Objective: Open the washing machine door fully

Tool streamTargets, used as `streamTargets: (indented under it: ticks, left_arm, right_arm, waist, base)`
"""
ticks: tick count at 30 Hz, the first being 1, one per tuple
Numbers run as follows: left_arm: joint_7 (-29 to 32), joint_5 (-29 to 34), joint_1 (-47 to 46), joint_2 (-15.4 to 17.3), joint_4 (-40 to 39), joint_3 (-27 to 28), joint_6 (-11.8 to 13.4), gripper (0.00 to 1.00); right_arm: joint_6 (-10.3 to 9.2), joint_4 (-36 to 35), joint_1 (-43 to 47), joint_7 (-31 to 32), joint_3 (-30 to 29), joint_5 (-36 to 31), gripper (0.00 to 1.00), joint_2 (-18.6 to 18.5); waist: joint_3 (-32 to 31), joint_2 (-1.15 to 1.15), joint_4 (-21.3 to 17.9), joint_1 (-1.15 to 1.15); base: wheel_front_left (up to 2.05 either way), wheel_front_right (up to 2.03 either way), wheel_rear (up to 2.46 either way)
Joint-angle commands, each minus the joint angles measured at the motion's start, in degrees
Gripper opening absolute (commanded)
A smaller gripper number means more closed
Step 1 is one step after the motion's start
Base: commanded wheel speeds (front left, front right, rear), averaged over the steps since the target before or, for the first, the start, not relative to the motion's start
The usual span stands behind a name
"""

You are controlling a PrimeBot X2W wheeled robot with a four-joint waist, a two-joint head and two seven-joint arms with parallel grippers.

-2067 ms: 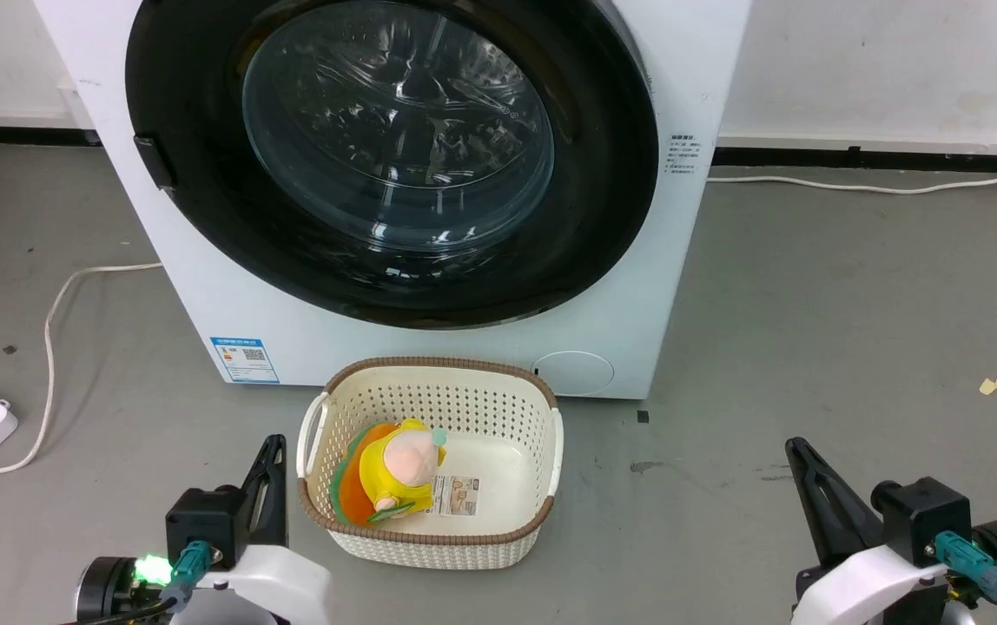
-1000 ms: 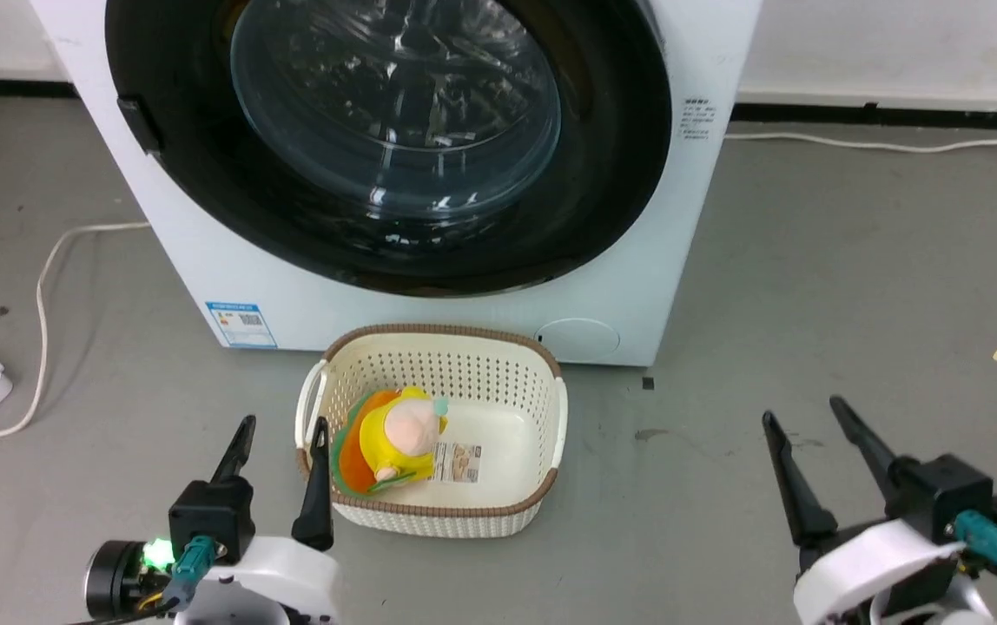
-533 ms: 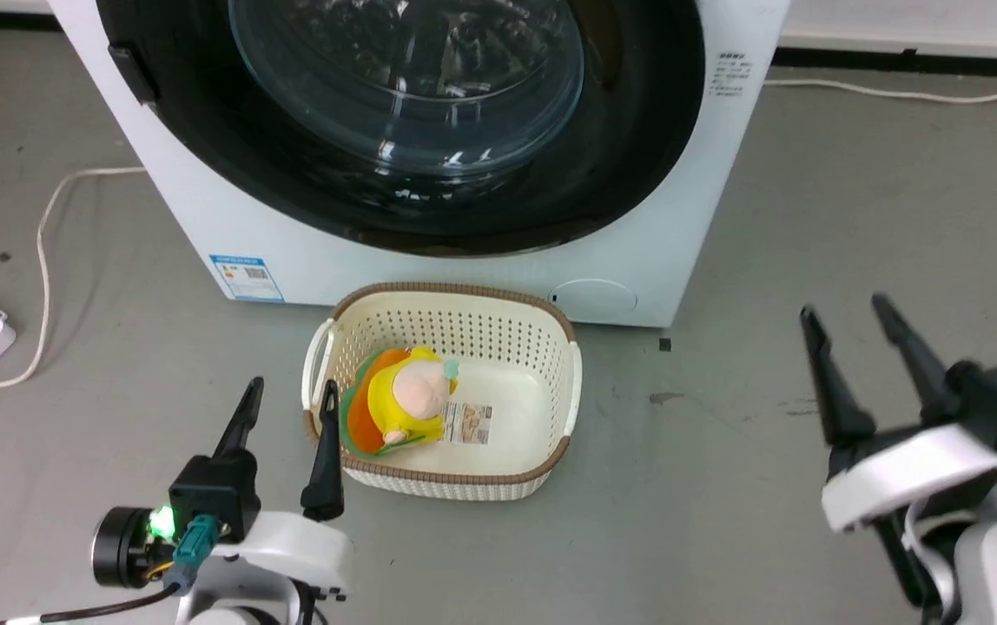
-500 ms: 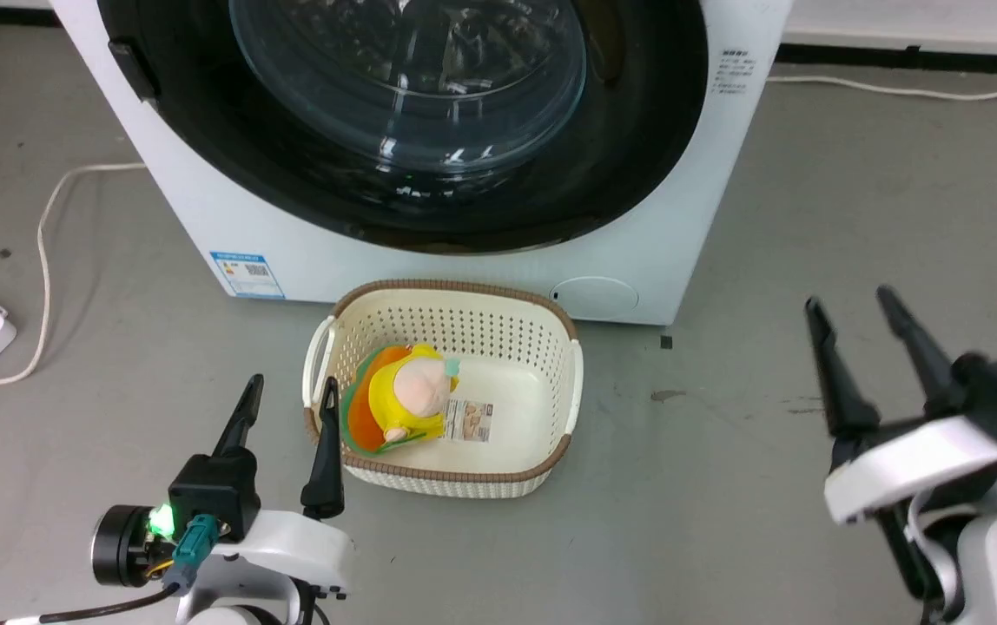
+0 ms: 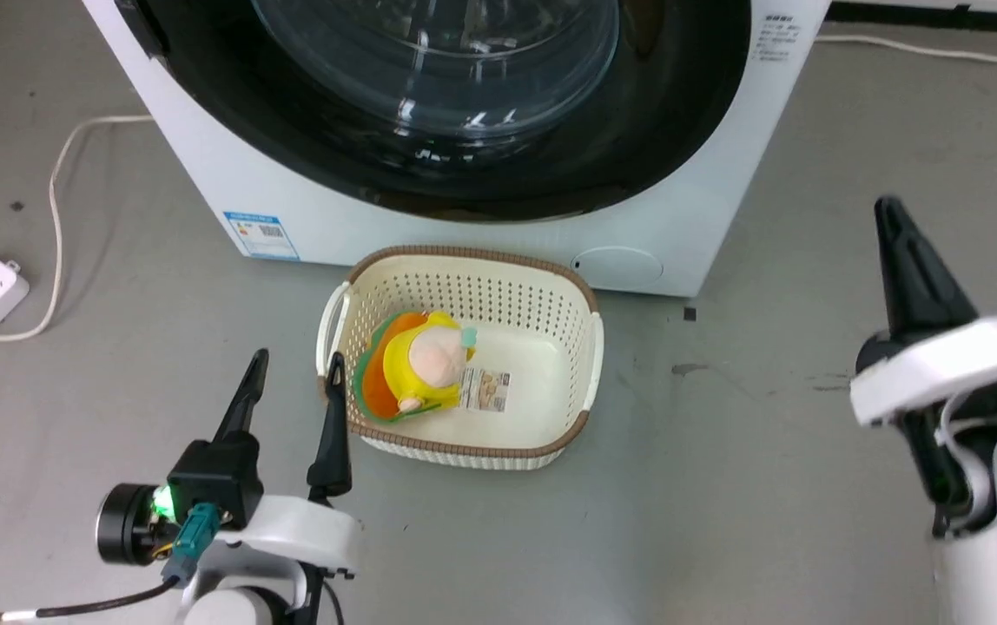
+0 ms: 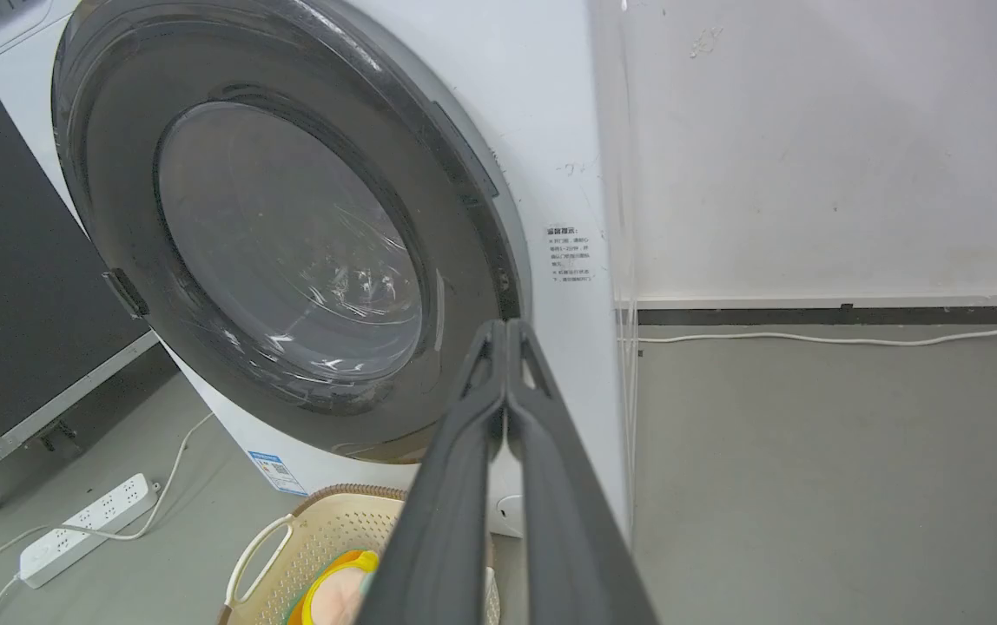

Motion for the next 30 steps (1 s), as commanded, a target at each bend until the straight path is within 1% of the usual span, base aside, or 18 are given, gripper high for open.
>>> streamTargets:
  ticks: [1, 8, 14, 19, 21, 22, 23, 24, 25, 27, 30]
  left_arm:
    - [-0.68, -0.30, -1.16, 0.04, -0.36, -0.33, 0.39, 1.00]
    - [-1.51, -0.71, -2.32, 0.05, -0.67, -1.00, 0.52, 1.00]
    - [-2.23, -1.33, -3.55, 0.05, -0.99, -1.85, 0.75, 1.00]
    - [-2.83, -1.90, -4.52, 0.05, -1.15, -2.63, 1.05, 1.00]
    - [-2.95, -2.01, -4.69, 0.05, -1.21, -2.77, 1.12, 1.00]
    - [-3.19, -2.22, -5.03, 0.05, -1.31, -3.07, 1.25, 1.00]
    - [-3.19, -2.22, -5.03, 0.05, -1.31, -3.07, 1.25, 1.00]
    - [-3.43, -2.45, -5.46, 0.06, -1.38, -3.40, 1.38, 1.00]
    - [-3.43, -2.45, -5.46, 0.06, -1.38, -3.40, 1.38, 1.00]
    - [-3.78, -2.84, -6.16, 0.06, -1.51, -3.90, 1.62, 1.00]
    - [-4.02, -3.08, -6.55, 0.06, -1.60, -4.22, 1.79, 1.00]
  right_arm:
    - [-0.02, 0.59, -2.29, 0.60, -0.46, 1.38, 0.00, 0.19]
    - [-0.02, 4.49, -9.91, 5.30, -3.83, 7.21, 0.00, 1.57]
    - [-0.02, 9.70, -17.47, 9.26, -7.93, 11.59, 0.00, 2.26]
    - [-0.03, 14.36, -23.69, 11.97, -10.93, 13.09, 0.00, 2.41]
    - [-0.03, 15.28, -24.86, 12.53, -11.50, 13.29, 0.00, 2.43]
    - [-0.03, 16.96, -27.27, 13.63, -12.61, 13.78, 0.00, 2.46]
    - [-0.03, 16.96, -27.27, 13.63, -12.61, 13.78, 0.00, 2.46]
    - [-0.03, 18.63, -29.71, 14.83, -13.86, 14.58, 0.00, 2.48]
    - [-0.03, 18.63, -29.71, 14.83, -13.86, 14.58, 0.00, 2.48]
    - [-0.03, 21.33, -33.34, 17.21, -15.63, 15.71, 0.00, 2.51]
    - [-0.03, 23.16, -35.84, 18.77, -17.09, 16.68, 0.00, 2.53]
  waist:
    - [0.69, 0.00, 0.36, -0.01]
    - [3.58, 0.00, 1.40, -0.01]
    - [6.08, 0.00, 2.63, -0.01]
    - [8.00, 0.00, 3.75, -0.01]
    - [8.37, 0.00, 3.96, -0.01]
    - [9.16, 0.00, 4.39, -0.01]
    - [9.16, 0.00, 4.39, -0.01]
    - [9.96, 0.00, 4.86, -0.01]
    - [9.96, 0.00, 4.86, -0.01]
    - [11.14, 0.00, 5.54, -0.01]
    - [11.89, 0.00, 5.94, -0.01]
  base:
    - [0.00, 0.00, 0.00]
    - [0.00, 0.00, 0.00]
    - [0.00, 0.00, 0.00]
    - [0.00, 0.00, 0.00]
    - [0.00, 0.00, 0.00]
    - [0.00, 0.00, 0.00]
    - [0.00, 0.00, 0.00]
    - [0.00, 0.00, 0.00]
    - [0.00, 0.00, 0.00]
    - [0.00, 0.00, 0.00]
    - [0.00, 0.00, 0.00]
